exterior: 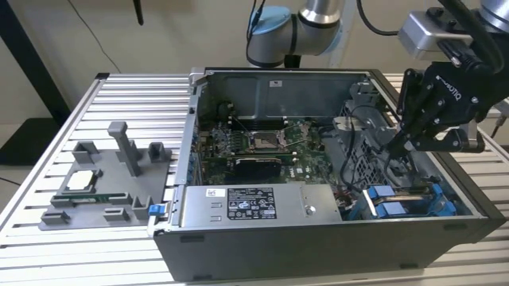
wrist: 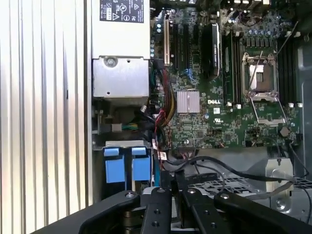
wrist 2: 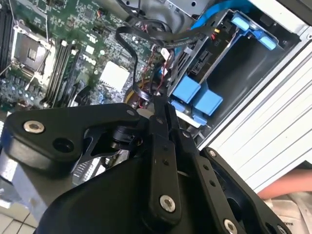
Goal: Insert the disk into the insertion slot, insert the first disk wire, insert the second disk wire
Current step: 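Insert the second disk wire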
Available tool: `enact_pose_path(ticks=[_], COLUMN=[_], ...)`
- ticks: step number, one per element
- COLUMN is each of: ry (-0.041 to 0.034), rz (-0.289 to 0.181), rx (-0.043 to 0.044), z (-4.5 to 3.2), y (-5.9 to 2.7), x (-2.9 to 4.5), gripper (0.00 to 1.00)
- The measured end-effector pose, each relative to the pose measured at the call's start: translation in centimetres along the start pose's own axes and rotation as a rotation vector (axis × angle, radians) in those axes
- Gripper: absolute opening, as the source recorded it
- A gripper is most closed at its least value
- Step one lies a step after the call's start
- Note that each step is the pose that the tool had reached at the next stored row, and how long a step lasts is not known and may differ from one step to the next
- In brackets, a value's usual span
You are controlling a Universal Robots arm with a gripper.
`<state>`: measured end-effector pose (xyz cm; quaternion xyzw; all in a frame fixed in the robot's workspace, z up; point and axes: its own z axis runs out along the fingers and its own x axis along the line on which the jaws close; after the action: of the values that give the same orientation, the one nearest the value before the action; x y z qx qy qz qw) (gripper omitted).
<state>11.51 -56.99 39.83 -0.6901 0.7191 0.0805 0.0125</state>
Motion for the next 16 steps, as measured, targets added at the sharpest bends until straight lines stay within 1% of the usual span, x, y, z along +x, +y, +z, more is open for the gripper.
enact_pose_path(ticks=[1,2,10,11,15,16], ry=[0.0004,0.0005,0.0009,0.0011,0.0009,-0.0022], rz=[-0.003,-0.005,-0.007,-0.008,-0.008,-0.008], rx=[-0.0004,-0.0007,-0.0010,-0.0010,-0.0010,-0.0005], z=[0.28,0.50,1.24,1.31,1.36,1.42], y=[-0.07,-0.14,-0.38,-0.40,-0.41,-0.42], x=[0.97,1.73,5.03,5.29,5.34,5.36], gripper=[0.00,0.00,0.00,0.00,0.00,0.00])
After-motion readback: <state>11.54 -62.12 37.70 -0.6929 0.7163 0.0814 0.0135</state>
